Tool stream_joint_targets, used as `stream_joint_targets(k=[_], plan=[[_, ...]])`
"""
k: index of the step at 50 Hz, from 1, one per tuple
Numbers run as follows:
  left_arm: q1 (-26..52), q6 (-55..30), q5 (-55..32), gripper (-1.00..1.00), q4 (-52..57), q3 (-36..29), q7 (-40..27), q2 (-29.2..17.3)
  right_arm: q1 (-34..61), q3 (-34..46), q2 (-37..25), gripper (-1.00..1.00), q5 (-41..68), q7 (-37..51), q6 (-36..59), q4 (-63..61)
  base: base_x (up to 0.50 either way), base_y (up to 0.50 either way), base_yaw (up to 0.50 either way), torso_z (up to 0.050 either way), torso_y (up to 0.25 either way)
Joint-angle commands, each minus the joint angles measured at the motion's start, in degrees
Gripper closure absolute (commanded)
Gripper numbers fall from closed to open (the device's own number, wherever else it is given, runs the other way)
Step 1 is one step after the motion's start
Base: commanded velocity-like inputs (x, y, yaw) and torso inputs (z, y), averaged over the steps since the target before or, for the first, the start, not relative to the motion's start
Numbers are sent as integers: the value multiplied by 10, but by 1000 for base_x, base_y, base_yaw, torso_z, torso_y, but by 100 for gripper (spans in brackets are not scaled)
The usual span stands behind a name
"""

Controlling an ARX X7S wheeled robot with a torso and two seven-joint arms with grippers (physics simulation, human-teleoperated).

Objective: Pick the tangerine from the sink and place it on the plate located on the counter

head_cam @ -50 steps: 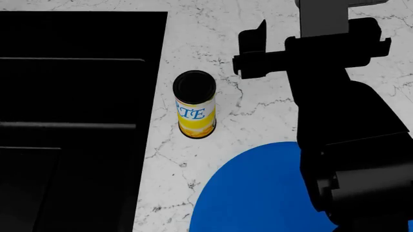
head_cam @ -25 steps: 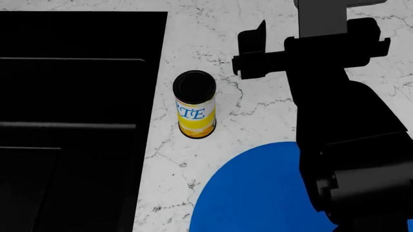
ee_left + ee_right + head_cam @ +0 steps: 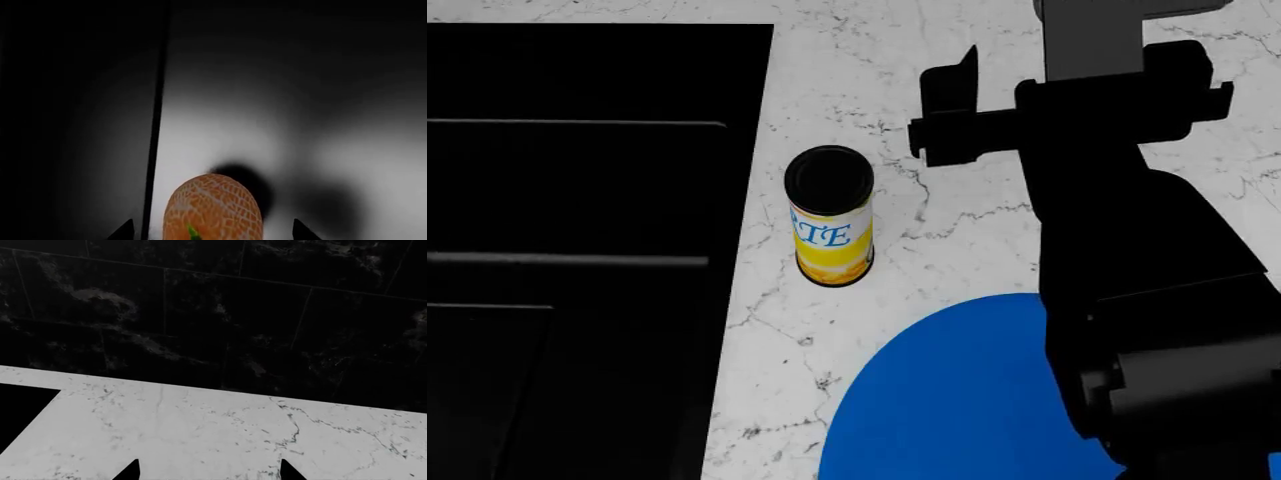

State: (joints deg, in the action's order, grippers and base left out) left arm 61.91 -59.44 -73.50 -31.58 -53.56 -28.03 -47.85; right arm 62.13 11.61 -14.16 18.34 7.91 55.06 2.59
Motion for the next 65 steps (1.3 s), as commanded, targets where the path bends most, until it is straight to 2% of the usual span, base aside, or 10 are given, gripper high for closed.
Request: stream_joint_targets(k=[1, 19, 20, 35, 65], plan=[[-16, 23, 15, -100, -26, -9, 21, 8, 0, 4, -1, -100, 0, 2, -1, 3, 0, 0, 0, 0, 0], [-27, 41, 31, -100, -51, -18, 41, 17, 1, 4, -3, -100, 4, 5, -2, 3, 0, 0, 0, 0, 0], [-29, 37, 27, 100, -41, -16, 35, 12, 1, 4, -3, -100, 4, 5, -1, 3, 10, 0, 0, 0, 0], [-34, 36, 17, 100, -11, -8, 20, 0, 0, 2, -6, -100, 10, 8, 4, -5, 0, 0, 0, 0, 0], [1, 14, -66, 100, 225, 59, -41, -108, -6, -9, -9, -100, 24, 15, 8, -25, 0, 0, 0, 0, 0]])
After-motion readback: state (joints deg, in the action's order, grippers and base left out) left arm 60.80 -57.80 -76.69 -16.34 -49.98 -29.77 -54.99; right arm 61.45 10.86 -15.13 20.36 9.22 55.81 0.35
